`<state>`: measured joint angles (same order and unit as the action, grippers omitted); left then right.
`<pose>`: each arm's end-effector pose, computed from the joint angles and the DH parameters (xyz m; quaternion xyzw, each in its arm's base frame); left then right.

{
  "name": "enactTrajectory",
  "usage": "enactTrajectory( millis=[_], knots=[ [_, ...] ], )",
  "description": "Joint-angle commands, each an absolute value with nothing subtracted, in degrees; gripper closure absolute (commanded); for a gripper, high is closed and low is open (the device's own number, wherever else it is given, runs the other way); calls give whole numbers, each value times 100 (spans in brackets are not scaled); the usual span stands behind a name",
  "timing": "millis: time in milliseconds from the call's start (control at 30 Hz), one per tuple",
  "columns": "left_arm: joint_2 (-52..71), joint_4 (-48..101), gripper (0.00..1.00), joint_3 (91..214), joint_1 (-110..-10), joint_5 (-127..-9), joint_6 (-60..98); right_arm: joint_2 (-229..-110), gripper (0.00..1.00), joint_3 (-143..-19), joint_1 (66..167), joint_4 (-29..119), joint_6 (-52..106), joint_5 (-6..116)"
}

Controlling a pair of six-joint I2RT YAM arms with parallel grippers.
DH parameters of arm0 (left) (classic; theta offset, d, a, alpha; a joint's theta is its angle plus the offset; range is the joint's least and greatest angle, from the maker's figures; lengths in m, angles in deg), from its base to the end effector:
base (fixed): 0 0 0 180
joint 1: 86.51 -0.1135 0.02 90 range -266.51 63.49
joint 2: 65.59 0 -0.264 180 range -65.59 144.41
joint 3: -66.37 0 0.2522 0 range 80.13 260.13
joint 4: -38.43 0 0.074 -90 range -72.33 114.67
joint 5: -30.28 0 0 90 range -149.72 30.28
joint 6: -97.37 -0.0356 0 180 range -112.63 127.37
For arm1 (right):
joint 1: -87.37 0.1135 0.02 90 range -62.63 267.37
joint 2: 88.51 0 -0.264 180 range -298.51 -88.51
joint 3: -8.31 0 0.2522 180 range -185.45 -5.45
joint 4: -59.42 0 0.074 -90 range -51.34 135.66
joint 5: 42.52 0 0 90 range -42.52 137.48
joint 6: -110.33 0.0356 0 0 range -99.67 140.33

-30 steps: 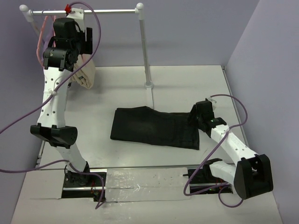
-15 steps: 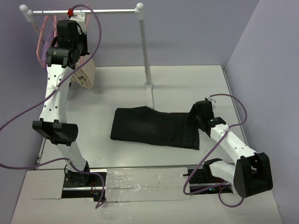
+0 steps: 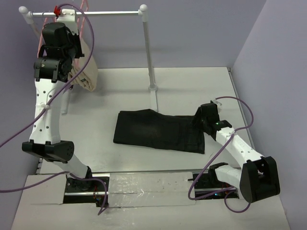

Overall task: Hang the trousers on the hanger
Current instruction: Pick up the hanger from the clothesline.

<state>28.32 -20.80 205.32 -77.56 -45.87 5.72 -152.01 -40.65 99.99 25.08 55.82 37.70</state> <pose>0.3189 -0.0416 0.5287 -0.0014 0.7868 0.0561 0.6147 0.2141 0.0417 0.2043 0.2143 0.9084 0.0697 0.3521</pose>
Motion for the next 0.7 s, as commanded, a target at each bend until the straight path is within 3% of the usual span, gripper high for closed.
enactTrajectory(
  millis=[0,667],
  knots=[
    [2406,-1391,100,20451,-7755,-4767,684,-15056,29,-4166,10047,2518,5567,3658],
    [1202,-1321,100,18200,-7755,-5919,1193,-14757,30,-4403,10205,2342,5637,3606]
  ],
)
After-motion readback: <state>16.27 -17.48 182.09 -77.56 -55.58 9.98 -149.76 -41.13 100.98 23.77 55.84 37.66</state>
